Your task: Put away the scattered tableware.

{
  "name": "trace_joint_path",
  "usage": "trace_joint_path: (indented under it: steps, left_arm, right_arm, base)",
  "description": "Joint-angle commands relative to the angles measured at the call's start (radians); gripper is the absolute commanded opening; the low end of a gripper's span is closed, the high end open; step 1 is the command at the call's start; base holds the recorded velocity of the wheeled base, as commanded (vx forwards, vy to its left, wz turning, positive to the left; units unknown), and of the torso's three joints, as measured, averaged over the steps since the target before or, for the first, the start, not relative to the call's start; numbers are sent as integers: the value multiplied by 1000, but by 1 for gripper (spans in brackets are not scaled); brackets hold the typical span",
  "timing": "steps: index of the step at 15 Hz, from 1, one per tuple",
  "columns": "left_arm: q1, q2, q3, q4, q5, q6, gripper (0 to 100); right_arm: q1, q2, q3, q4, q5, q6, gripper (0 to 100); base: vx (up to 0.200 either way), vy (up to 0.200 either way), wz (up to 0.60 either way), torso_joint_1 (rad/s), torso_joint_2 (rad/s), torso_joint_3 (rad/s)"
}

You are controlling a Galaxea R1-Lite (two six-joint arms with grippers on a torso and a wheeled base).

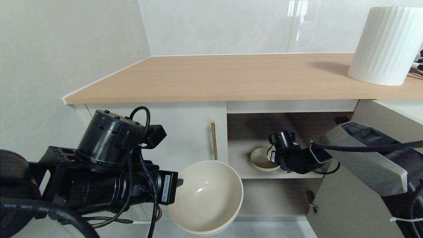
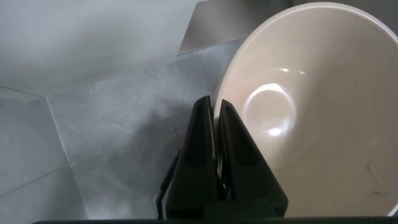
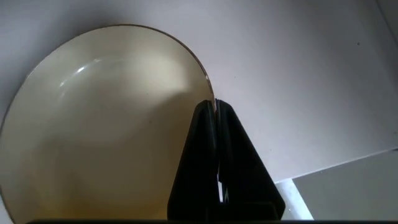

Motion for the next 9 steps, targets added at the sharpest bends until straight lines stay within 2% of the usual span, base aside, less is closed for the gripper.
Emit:
trace_joint_path:
  steps: [1,7,8,9]
  left_arm:
    - [0,-1,0,0,1,-1,0]
    - [-2,-2,0,0,1,-1,0]
    - [-2,-2,0,0,1,-1,0]
    - [-2,-4,0,0,1,-1,0]
  right_arm:
    - [-1,16,-14,1,-2,0,0]
    - [-15,16,-20,-1,-11,5,0]
    - [-15,14,-20,-1,-11,5,100]
    - [-15,14,-20,-2,-11,6,100]
  base:
    - [0,0,0,0,0,0]
    - [0,0,0,0,0,0]
    - [0,0,0,0,0,0]
    - [0,0,0,0,0,0]
